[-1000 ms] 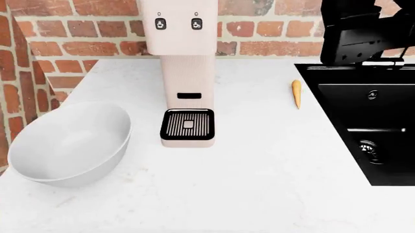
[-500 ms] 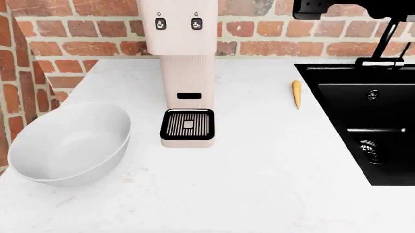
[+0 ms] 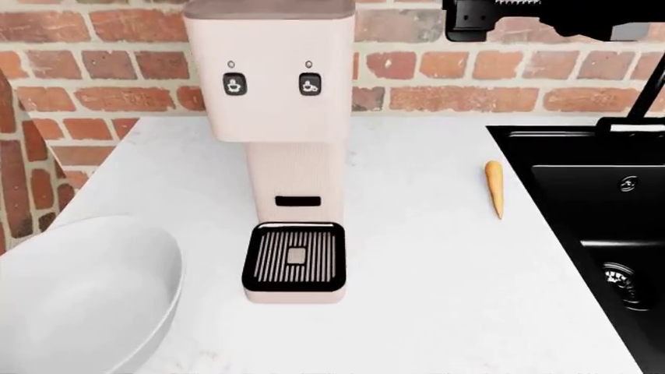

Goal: Place the two vegetables and bowl onto the tray for setting up a vegetable dip station.

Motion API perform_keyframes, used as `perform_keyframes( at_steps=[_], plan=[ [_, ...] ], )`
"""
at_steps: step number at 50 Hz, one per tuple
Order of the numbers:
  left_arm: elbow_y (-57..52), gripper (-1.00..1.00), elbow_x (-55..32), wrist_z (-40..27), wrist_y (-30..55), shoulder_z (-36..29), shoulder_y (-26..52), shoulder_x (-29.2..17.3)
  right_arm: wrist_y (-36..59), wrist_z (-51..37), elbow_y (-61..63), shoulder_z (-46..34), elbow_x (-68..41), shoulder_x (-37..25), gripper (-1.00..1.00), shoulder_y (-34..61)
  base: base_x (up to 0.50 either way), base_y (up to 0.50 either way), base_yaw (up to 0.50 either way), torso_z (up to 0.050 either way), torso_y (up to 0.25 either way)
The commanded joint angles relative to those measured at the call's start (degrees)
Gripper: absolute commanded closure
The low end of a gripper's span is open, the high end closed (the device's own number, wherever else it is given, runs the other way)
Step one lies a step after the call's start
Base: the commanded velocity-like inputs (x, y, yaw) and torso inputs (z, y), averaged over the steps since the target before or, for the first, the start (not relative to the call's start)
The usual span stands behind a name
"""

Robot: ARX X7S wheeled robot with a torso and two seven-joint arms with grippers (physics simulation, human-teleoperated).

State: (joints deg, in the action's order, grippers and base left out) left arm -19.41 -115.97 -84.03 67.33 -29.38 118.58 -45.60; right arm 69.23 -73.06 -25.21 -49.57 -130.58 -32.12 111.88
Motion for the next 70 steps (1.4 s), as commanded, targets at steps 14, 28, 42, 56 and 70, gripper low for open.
perform_keyframes(
  at_steps=[14,28,42,56,70],
  plan=[
    [-0.32,-1.00,-0.34,-0.63,-0.47,-1.79,2.56,-0.84,1.09,14.24,-16.29,-9.13,16.87,5.08,-1.00,-0.37,0.00,0.00,0.00,0.000,0.000],
    [-0.97,-1.00,0.06,-0.23,-1.10,-2.01,2.63,-2.25,-1.90,26.67,-25.23,-13.67,27.39,7.98,-1.00,0.74,0.00,0.00,0.00,0.000,0.000],
    [-1.77,-1.00,-0.86,-0.66,-1.81,-2.28,3.08,-3.99,-3.18,34.73,-31.08,-19.28,34.76,9.99,-1.00,-1.42,0.00,0.00,0.00,0.000,0.000],
    [-1.53,-1.00,0.07,0.16,-1.84,-2.84,3.44,-4.41,-8.57,47.04,-45.76,-24.97,42.62,17.00,-1.00,-3.09,0.00,0.00,0.00,0.000,0.000],
    [-1.76,-1.00,-0.19,0.04,-2.27,-3.57,3.82,-4.59,-7.03,39.69,-41.70,-21.95,38.77,13.06,-1.00,-10.03,0.00,0.00,0.00,0.000,0.000]
  ],
)
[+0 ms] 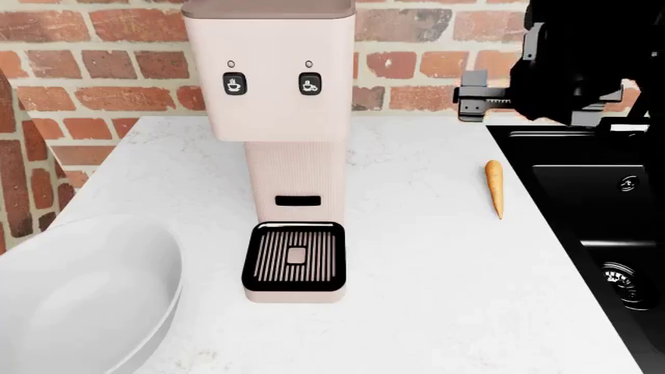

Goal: Place the two vegetables and bowl onto the tray for setting up a vegetable dip station.

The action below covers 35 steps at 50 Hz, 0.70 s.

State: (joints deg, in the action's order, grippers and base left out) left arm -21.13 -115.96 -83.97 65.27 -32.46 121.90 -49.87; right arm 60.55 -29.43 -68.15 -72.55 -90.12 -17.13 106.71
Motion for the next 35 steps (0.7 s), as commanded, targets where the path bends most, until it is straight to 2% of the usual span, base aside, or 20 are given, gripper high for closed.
perform_keyframes(
  at_steps=[1,11,23,30,35],
  plan=[
    [-0.03,-1.00,-0.31,-0.08,-0.22,-0.57,0.59,-0.34,1.64,-5.55,3.21,2.07,-2.86,-2.98,-1.00,-5.46,0.00,0.00,0.00,0.000,0.000],
    [0.04,-1.00,-1.33,-0.62,-0.45,-0.91,1.93,-0.91,4.50,-8.55,9.11,4.36,-6.62,-5.00,-1.00,-7.22,0.00,0.00,0.00,0.000,0.000],
    [0.04,-1.00,-0.85,-0.20,-0.88,-1.39,2.03,-0.82,1.01,-8.50,7.88,4.46,-5.52,-5.43,-1.00,-8.59,0.00,0.00,0.00,0.000,0.000],
    [-0.08,-1.00,-0.65,-0.05,-1.18,-1.64,1.84,-0.94,0.33,-13.79,11.54,6.27,-7.51,-8.42,-1.00,-9.94,0.00,0.00,0.00,0.000,0.000],
    [-0.04,-1.00,-0.68,0.02,-1.22,-1.81,2.04,-1.11,-0.03,-10.92,9.65,5.24,-6.15,-7.09,-1.00,-10.01,0.00,0.00,0.00,0.000,0.000]
  ],
)
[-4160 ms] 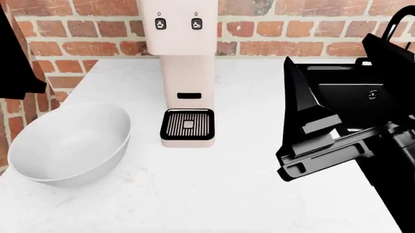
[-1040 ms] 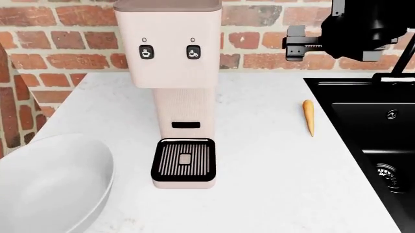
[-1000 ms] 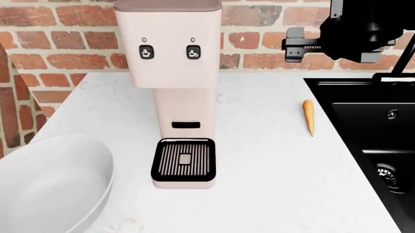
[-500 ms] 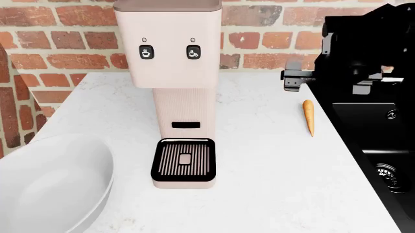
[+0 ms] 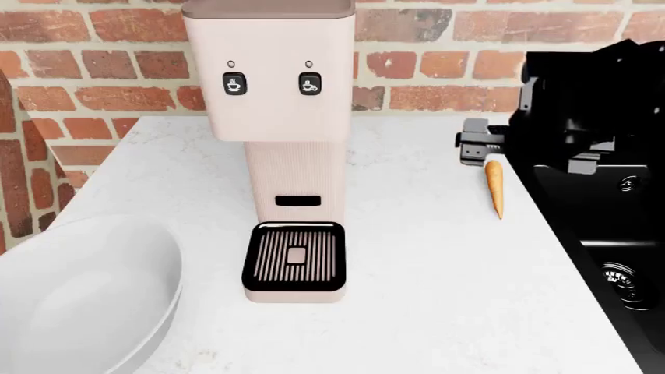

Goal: Place the two vegetables and bowl onto the tray for setting up a vegetable dip station.

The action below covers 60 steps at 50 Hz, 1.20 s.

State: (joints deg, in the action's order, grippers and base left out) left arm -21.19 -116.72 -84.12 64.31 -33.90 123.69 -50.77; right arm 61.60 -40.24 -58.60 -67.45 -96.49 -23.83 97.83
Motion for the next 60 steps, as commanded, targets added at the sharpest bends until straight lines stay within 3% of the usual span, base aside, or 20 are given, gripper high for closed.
perform_keyframes(
  at_steps=[1,17,40,51,60],
  plan=[
    [-0.01,-1.00,0.09,0.21,-0.27,-0.41,0.22,-0.25,-1.09,0.38,-0.51,-0.35,0.79,0.02,-1.00,-1.11,0.00,0.00,0.00,0.000,0.000],
    [-0.18,-1.00,0.32,0.64,-0.65,-0.66,0.28,-0.88,-3.38,15.54,-14.43,-6.20,7.67,8.53,-1.00,-1.69,0.00,0.00,0.00,0.000,0.000],
    [-0.22,-1.00,1.48,1.39,-1.27,-1.03,0.02,-1.18,-5.46,17.05,-16.35,-6.16,10.16,9.07,-1.00,-4.45,0.00,0.00,0.00,0.000,0.000],
    [-0.36,-1.00,1.13,1.27,-1.49,-1.14,0.28,-1.63,-5.50,16.96,-16.38,-2.33,13.71,9.25,-1.00,-8.27,0.00,0.00,0.00,0.000,0.000],
    [-0.30,-1.00,0.88,1.15,-1.53,-1.18,0.84,-2.00,-5.41,15.74,-16.38,6.01,20.95,8.44,-1.00,-10.11,0.00,0.00,0.00,0.000,0.000]
  ],
)
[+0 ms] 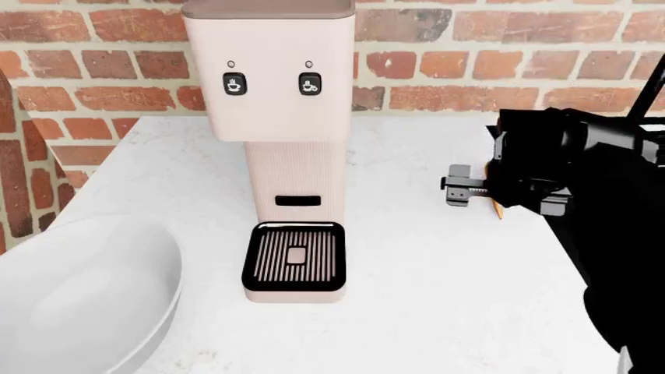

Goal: Place the two vegetables and bowl onto the tray for setting up a vegetable dip station.

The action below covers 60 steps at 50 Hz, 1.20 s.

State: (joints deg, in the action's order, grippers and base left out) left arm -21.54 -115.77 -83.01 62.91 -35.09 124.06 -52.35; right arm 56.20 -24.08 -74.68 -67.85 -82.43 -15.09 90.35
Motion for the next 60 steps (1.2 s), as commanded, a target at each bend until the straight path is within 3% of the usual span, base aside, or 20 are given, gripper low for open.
perform_keyframes(
  at_steps=[1,9,10,16,23,31,36,37,41,44,45,49,54,60],
  plan=[
    [-0.07,-1.00,-0.38,-0.20,-0.15,-0.01,0.61,-0.55,0.35,0.44,-0.30,7.16,8.76,0.00,-1.00,-2.73,0.00,0.00,0.00,0.000,0.000],
    [-0.21,-1.00,0.06,0.06,-0.43,0.01,0.21,-1.01,1.94,2.01,-0.30,22.54,25.02,0.80,-1.00,-3.56,0.00,0.00,0.00,0.000,0.000],
    [-0.22,-1.00,0.17,0.15,-0.44,-0.03,0.10,-0.96,2.23,2.10,-0.30,25.20,27.77,0.91,1.00,-3.71,0.00,0.00,0.00,0.000,0.000],
    [0.29,-1.00,0.37,0.18,-0.17,-0.44,0.55,-0.66,4.18,4.90,-0.30,41.00,46.36,2.21,1.00,-4.30,0.00,0.00,0.00,0.000,0.000],
    [0.36,-1.00,0.74,0.42,-0.36,-0.52,0.42,-0.57,7.36,10.32,-0.29,53.73,64.11,3.13,1.00,-4.64,0.00,0.00,0.00,0.000,0.000],
    [0.63,-1.00,-0.29,-0.11,-0.06,-0.57,1.93,-0.77,9.05,15.24,-0.27,58.40,74.12,4.10,1.00,-3.79,0.00,0.00,0.00,0.000,0.000],
    [0.28,-1.00,-1.04,-0.34,0.03,-0.52,2.11,-1.52,6.01,18.93,0.11,61.88,73.38,3.17,1.00,-3.77,0.00,0.00,0.00,0.000,0.000],
    [-0.02,-1.00,-1.25,-0.25,0.15,-0.48,1.96,-1.91,8.77,18.77,5.53,60.84,73.89,2.46,1.00,-6.33,0.00,0.00,0.00,0.000,0.000],
    [0.31,-1.00,-1.37,-0.10,0.36,-0.46,2.22,-2.35,26.89,16.83,37.92,65.83,69.48,-0.58,1.00,-18.65,0.00,0.00,0.00,0.000,0.000],
    [0.67,-1.00,-2.16,-0.91,0.55,-0.95,3.31,-1.69,33.77,13.13,46.57,67.77,65.89,-2.91,1.00,-20.24,0.00,0.00,0.00,0.000,0.000],
    [0.41,-1.00,-2.10,-0.98,0.38,-0.98,3.11,-1.58,33.78,9.44,46.64,65.93,60.31,-4.81,1.00,-19.81,0.00,0.00,0.00,0.000,0.000],
    [0.23,-1.00,-2.75,-1.48,0.15,-1.29,3.12,-1.54,33.74,-21.19,50.79,59.46,25.93,-14.23,1.00,-19.11,0.00,0.00,0.00,0.000,0.000],
    [0.22,-1.00,-3.21,-1.89,-0.09,-1.57,3.37,-1.37,33.54,-44.99,54.73,55.60,-14.81,-19.98,1.00,-17.09,0.00,0.00,0.00,0.000,0.000],
    [0.11,-1.00,-2.89,-1.60,-0.28,-1.87,2.82,-1.29,28.30,-63.12,62.02,49.90,-39.72,-25.00,1.00,-13.77,0.00,0.00,0.00,0.000,0.000]
  ],
)
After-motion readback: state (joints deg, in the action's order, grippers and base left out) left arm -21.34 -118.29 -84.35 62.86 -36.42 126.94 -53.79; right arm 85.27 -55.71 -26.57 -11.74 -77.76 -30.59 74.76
